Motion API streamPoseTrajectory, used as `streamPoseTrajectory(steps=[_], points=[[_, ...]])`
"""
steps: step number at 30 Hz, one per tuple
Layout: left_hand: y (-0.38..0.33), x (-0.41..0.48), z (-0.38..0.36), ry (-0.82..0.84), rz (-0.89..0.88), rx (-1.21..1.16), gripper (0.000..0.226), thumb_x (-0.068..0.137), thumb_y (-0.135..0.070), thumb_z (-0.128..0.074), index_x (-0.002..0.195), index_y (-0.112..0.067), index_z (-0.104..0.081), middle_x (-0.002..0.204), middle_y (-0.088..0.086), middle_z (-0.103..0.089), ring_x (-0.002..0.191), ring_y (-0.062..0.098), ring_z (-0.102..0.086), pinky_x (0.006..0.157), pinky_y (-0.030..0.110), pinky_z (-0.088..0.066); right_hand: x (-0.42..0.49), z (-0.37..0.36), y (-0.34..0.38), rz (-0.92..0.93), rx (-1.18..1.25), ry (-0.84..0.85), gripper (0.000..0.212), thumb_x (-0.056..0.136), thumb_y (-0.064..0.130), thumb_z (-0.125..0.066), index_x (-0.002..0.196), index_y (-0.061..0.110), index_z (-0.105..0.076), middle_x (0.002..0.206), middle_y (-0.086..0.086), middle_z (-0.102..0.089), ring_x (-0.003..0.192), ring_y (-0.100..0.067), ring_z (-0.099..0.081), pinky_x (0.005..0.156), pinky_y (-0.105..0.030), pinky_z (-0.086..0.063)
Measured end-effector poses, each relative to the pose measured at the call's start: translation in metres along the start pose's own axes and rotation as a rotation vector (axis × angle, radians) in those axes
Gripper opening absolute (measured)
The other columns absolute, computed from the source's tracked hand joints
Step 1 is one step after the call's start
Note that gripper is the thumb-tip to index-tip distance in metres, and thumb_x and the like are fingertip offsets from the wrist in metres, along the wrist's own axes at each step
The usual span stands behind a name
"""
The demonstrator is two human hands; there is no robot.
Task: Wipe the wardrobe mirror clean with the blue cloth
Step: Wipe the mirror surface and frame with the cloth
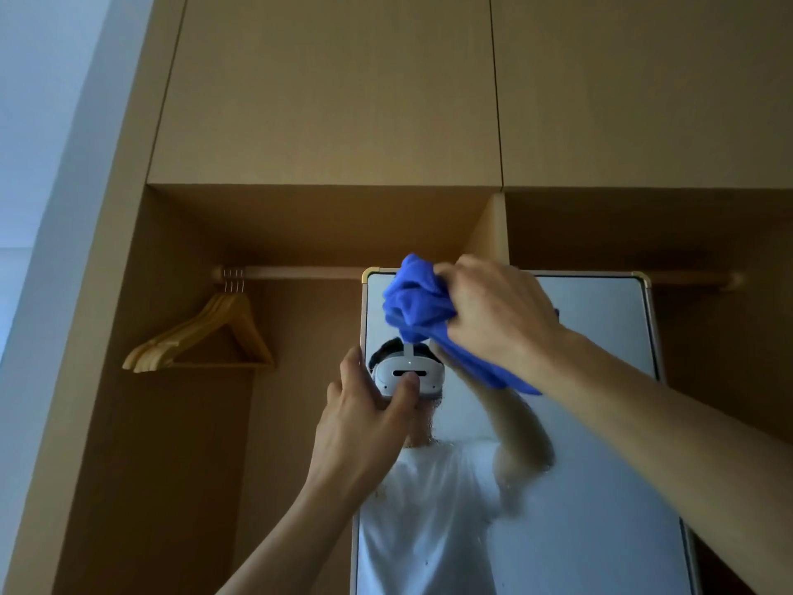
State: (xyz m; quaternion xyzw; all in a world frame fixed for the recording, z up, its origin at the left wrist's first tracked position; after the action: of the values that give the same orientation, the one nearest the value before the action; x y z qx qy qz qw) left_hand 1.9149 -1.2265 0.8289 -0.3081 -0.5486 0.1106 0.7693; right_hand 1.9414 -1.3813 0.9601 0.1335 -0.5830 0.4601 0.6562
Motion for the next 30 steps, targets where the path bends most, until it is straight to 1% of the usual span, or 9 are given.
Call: streamPoseTrajectory(steps=[3, 6, 10, 14, 18, 21, 26, 28, 30], points=[[-0.004, 0.005, 0.004, -0.055, -0.014, -0.045, 0.055, 0.091, -0.06, -0.057, 0.137, -0.037, -0.036, 0.106, -0.018, -0.053, 0.091, -0.003, -0.054, 0.074, 0.026, -0.044, 0.014, 0.014, -0.024, -0.053, -0.018, -0.017, 0.024, 0.089, 0.024, -0.063, 0.084, 0.029, -0.039, 0.075, 0.003, -0.048, 0.065, -0.02, -0.049, 0.059, -0.036, -0.047], [-0.009, 0.013, 0.005, -0.085, -0.023, -0.096, 0.06, 0.09, -0.057, -0.059, 0.141, -0.036, -0.037, 0.107, -0.022, -0.051, 0.094, -0.004, -0.055, 0.075, 0.021, -0.044, 0.018, 0.019, -0.033, -0.041, -0.044, -0.045, 0.021, 0.089, 0.025, -0.06, 0.085, 0.029, -0.04, 0.076, 0.003, -0.048, 0.064, -0.021, -0.045, 0.056, -0.031, -0.034], [-0.011, 0.012, -0.003, -0.104, -0.023, -0.084, 0.076, 0.088, -0.058, -0.062, 0.151, -0.033, -0.028, 0.101, -0.036, -0.032, 0.101, -0.003, -0.041, 0.087, 0.023, -0.032, 0.004, 0.011, -0.023, 0.043, -0.069, -0.011, 0.007, 0.089, 0.026, -0.06, 0.093, 0.028, -0.054, 0.076, 0.007, -0.044, 0.064, -0.017, -0.038, 0.048, -0.024, -0.017], [-0.007, 0.008, -0.01, -0.109, -0.007, -0.052, 0.094, 0.086, -0.061, -0.064, 0.16, -0.031, -0.015, 0.114, -0.027, -0.028, 0.119, 0.006, -0.037, 0.099, 0.031, -0.034, -0.028, -0.01, -0.014, 0.087, -0.001, 0.054, 0.007, 0.09, 0.031, -0.059, 0.096, 0.028, -0.056, 0.078, 0.008, -0.045, 0.072, -0.017, -0.046, 0.058, -0.029, -0.03], [-0.009, 0.006, -0.013, -0.119, 0.003, -0.034, 0.099, 0.084, -0.062, -0.066, 0.16, -0.03, -0.012, 0.117, -0.017, -0.029, 0.117, 0.006, -0.034, 0.097, 0.031, -0.032, -0.049, -0.026, -0.015, 0.085, 0.023, 0.09, 0.017, 0.092, 0.033, -0.059, 0.108, 0.029, -0.058, 0.082, 0.009, -0.046, 0.078, -0.015, -0.042, 0.061, -0.03, -0.033], [-0.01, 0.004, -0.016, -0.121, 0.017, 0.003, 0.104, 0.084, -0.066, -0.064, 0.161, -0.028, -0.006, 0.143, -0.003, -0.036, 0.136, 0.017, -0.037, 0.109, 0.039, -0.038, -0.046, -0.026, -0.023, 0.083, 0.036, 0.105, 0.019, 0.092, 0.03, -0.059, 0.11, 0.027, -0.057, 0.085, 0.007, -0.047, 0.078, -0.016, -0.044, 0.062, -0.03, -0.036], [-0.006, 0.007, -0.019, -0.1, 0.035, 0.049, 0.106, 0.084, -0.068, -0.062, 0.161, -0.028, -0.002, 0.156, 0.002, -0.03, 0.144, 0.023, -0.033, 0.115, 0.047, -0.038, -0.024, -0.001, -0.061, -0.007, 0.04, 0.015, 0.009, 0.089, 0.021, -0.06, 0.092, 0.026, -0.052, 0.085, 0.002, -0.057, 0.078, -0.023, -0.058, 0.06, -0.034, -0.042], [-0.005, 0.009, -0.02, -0.098, 0.04, 0.057, 0.106, 0.083, -0.07, -0.062, 0.161, -0.029, -0.002, 0.156, 0.004, -0.03, 0.143, 0.025, -0.034, 0.114, 0.049, -0.04, -0.016, 0.009, -0.078, -0.053, 0.031, -0.024, 0.018, 0.09, 0.021, -0.06, 0.085, 0.028, -0.044, 0.08, 0.001, -0.054, 0.071, -0.023, -0.056, 0.06, -0.038, -0.05], [-0.004, 0.011, -0.022, -0.101, 0.052, 0.07, 0.108, 0.082, -0.072, -0.062, 0.161, -0.03, -0.002, 0.156, 0.005, -0.03, 0.144, 0.027, -0.034, 0.113, 0.052, -0.041, -0.011, 0.014, -0.09, -0.071, 0.023, -0.061, 0.023, 0.09, 0.02, -0.06, 0.083, 0.029, -0.04, 0.077, 0.002, -0.05, 0.067, -0.022, -0.052, 0.058, -0.038, -0.047]])
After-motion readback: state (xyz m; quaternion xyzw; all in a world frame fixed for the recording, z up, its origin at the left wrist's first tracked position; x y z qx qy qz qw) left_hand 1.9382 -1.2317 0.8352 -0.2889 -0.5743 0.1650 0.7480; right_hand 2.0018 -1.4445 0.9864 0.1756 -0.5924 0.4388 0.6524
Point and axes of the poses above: each hand's wrist, its own x-axis towards the middle knuckle, its own z-axis out of the back of the hand, y = z × x, the point moved 10 cm from there along x, towards the middle knuckle
